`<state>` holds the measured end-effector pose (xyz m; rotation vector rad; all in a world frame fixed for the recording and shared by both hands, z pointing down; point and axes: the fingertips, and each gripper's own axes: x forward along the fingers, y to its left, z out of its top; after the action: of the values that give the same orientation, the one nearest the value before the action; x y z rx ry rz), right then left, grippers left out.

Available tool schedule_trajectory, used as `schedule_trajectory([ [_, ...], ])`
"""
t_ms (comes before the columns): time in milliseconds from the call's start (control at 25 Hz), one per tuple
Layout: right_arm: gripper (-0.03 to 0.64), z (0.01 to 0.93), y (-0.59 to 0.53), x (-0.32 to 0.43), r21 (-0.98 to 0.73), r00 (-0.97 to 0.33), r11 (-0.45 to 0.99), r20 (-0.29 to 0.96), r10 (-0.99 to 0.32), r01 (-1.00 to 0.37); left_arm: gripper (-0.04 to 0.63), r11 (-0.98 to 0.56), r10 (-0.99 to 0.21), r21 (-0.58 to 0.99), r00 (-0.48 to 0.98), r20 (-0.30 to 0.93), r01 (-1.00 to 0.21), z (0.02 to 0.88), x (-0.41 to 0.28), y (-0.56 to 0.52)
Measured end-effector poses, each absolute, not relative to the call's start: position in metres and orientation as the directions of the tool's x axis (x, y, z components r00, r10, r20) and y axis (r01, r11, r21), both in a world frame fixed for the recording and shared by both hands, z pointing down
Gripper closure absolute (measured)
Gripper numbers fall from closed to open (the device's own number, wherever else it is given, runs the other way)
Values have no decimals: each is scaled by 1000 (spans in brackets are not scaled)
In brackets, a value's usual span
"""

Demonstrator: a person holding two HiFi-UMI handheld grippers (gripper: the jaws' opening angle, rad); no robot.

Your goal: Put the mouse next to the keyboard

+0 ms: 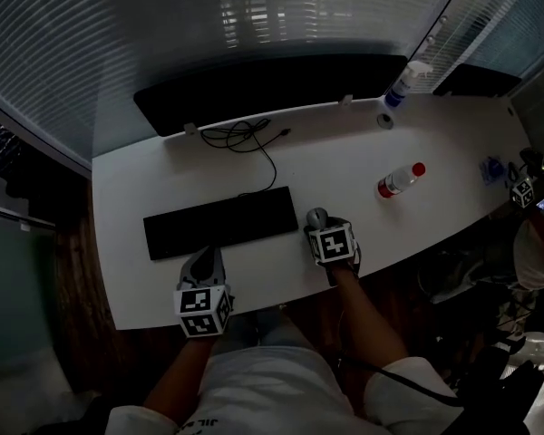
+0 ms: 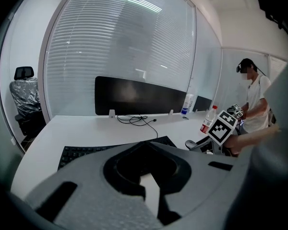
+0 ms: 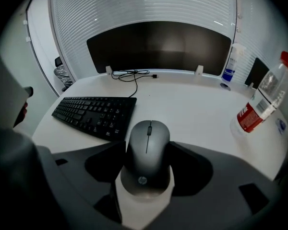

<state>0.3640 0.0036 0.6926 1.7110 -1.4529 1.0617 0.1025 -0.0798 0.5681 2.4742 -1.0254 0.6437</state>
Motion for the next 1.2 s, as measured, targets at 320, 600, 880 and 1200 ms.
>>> schedule_trajectory([
  [320, 330, 724, 1, 371, -44, 39, -172, 891, -452, -984, 589, -657, -554, 149, 607, 570, -739, 574, 94, -79],
  [600, 330, 725, -2, 381, -55, 39, -190, 889, -456, -980, 589, -651, -555, 143, 597, 580, -745, 579, 91, -81],
  [880, 328, 727, -3, 379, -62, 25, -172, 886, -464, -983, 589, -653, -553, 147, 600, 578, -743, 578, 94, -81],
  [1200, 299, 727, -1, 383, -58, 50, -207, 876, -481, -977, 589, -643, -558, 149, 592, 581, -751, 579, 89, -80],
])
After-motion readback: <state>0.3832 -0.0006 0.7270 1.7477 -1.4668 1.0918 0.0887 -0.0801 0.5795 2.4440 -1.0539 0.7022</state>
